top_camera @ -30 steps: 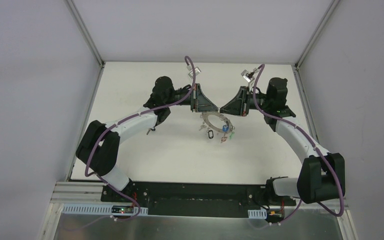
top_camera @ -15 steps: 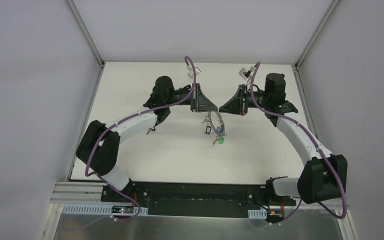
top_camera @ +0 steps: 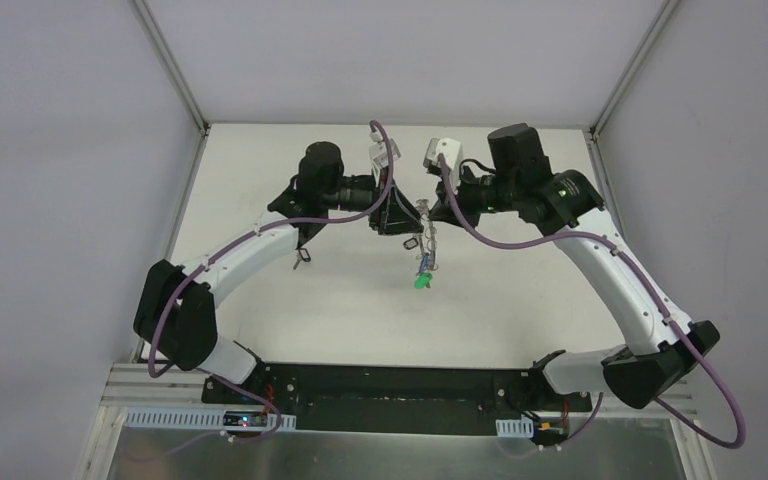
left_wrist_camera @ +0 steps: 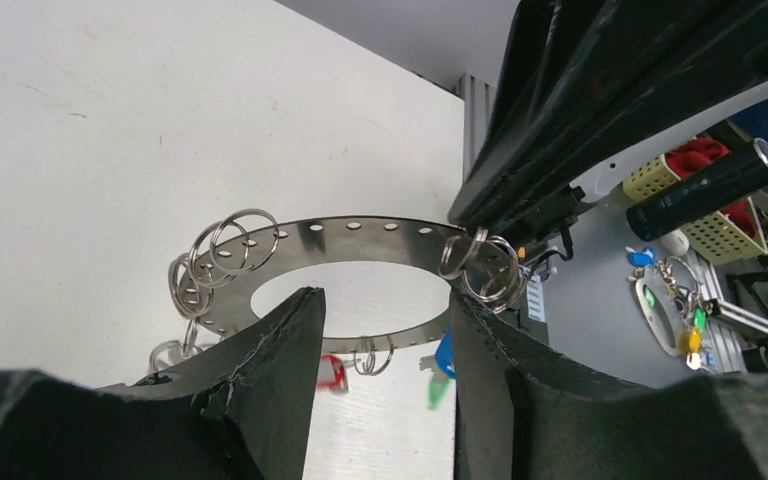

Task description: Put the keys on the keyring

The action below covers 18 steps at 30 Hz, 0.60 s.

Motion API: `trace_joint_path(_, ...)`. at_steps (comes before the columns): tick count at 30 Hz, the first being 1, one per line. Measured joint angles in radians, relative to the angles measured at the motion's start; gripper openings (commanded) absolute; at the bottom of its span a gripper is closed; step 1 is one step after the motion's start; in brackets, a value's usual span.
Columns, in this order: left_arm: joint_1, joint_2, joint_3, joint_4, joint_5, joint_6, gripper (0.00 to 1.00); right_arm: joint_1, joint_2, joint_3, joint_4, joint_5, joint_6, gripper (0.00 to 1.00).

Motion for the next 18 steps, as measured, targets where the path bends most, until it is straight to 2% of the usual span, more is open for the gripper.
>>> trace_joint_path(8,0.032,-0.021,-0.001,-0.019,0.008,0.066,0.49,0.099,0.049,0.053,-0.153,0.227,-0.106,0.00)
trace_joint_path(18,0.029,-0.018,-0.051,0.249,0.078,-0.045,0.48,0.108,0.081,0.094,-0.193,0.195,-0.083,0.00)
